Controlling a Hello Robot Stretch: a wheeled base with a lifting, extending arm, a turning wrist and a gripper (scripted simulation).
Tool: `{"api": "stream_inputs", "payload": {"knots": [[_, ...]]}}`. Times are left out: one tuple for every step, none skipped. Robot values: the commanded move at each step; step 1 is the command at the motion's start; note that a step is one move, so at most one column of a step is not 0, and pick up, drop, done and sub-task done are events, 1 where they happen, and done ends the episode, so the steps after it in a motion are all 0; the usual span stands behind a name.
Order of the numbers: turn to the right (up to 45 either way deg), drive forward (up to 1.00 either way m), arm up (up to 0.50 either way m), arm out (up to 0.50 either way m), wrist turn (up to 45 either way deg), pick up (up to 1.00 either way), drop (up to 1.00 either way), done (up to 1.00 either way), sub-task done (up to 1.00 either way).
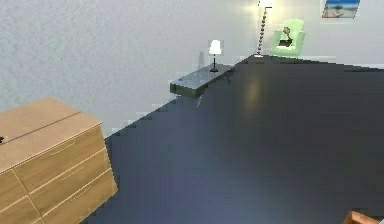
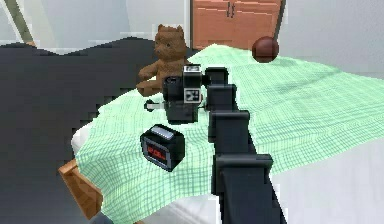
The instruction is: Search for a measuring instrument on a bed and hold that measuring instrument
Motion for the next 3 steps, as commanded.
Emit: {"api": "stream_inputs", "payload": {"knots": [[0.0,0.0,-0.3,0.0,0.0,0.0,0.0,0.0,0.0],[0.0,0.0,0.0,0.0,0.0,1.0,0.0,0.0,0.0],[0.0,0.0,0.1,0.0,0.0,0.0,0.0,0.0,0.0]]}}
